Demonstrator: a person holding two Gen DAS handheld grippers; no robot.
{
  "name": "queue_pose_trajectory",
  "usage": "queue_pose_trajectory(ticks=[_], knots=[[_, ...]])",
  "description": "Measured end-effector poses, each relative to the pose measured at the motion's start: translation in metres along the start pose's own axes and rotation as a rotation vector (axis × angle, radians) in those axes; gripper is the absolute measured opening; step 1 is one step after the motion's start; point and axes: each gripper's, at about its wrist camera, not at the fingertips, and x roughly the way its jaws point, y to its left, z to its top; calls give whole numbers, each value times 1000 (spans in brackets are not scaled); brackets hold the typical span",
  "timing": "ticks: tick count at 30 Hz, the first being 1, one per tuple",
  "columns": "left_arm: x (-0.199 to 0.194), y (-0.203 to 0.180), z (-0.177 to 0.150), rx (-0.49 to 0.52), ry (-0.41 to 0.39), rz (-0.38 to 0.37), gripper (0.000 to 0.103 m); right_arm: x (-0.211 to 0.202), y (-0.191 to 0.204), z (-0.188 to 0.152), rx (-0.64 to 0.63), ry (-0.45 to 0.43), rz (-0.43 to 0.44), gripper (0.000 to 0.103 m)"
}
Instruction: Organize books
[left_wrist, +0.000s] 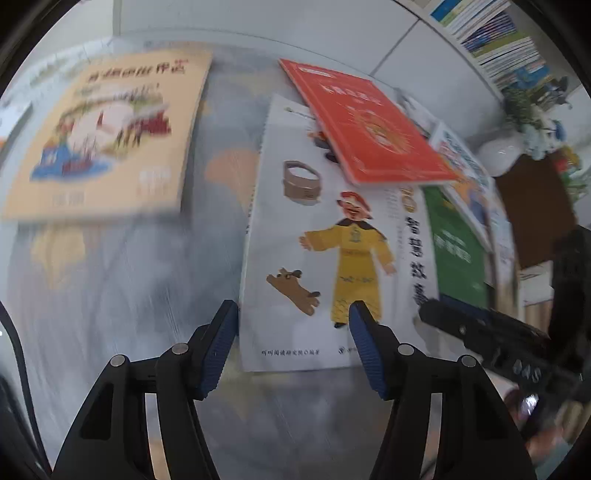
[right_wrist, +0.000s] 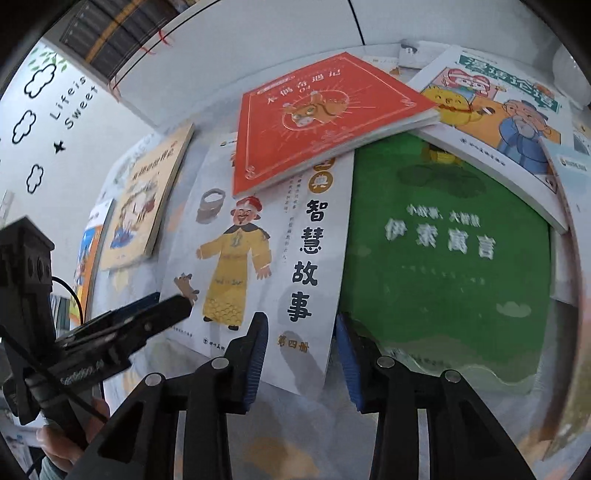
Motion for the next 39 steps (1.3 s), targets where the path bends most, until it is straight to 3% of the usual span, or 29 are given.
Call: queue_pose_trajectory(ticks=[4, 9, 12, 14, 18, 22, 23, 27, 30, 32, 33, 34, 36, 39], knots=[[-18, -5, -47, -32, 21, -102, 58, -24, -1, -30, -71, 24, 29, 38], [-20, -14, -107, -13, 136, -164, 58, -36, -9, -92, -134, 107, 20, 38], [-30, -9, -128, -38, 132, -163, 55, -33, -30, -126, -94, 196, 50, 36], [-32, -7, -130, -77, 124, -156, 53, -43, -41, -135, -43, 176, 68, 36], [-27, -6, -131, -131, 122, -174, 53, -46, -48, -129, -26, 90, -36, 35], [-25, -4, -127, -158, 132, -217, 53, -47, -46, -132, -48, 48, -78, 36], [-24, -2, -127, -172, 134, -250, 53, -47, -43, -134, -67, 48, -73, 36], [-24, -10, -131, -282, 138, -533, 52, -45, -45, -132, -45, 54, -26, 37], [-28, -31, -126, -254, 128, -611, 52, -46, -59, -129, 16, 62, 46, 37], [-26, -36, -122, -264, 111, -592, 52, -47, -69, -129, 66, 63, 96, 37], [-23, -36, -121, -273, 101, -550, 47, -47, -75, -130, 89, 63, 118, 37], [-20, -34, -120, -279, 96, -515, 30, -47, -79, -130, 108, 67, 139, 37], [-13, -26, -120, -299, 95, -405, 17, -48, -85, -130, 123, 70, 158, 36], [-8, -24, -120, -278, 98, -268, 14, -49, -86, -133, 122, 68, 162, 36]])
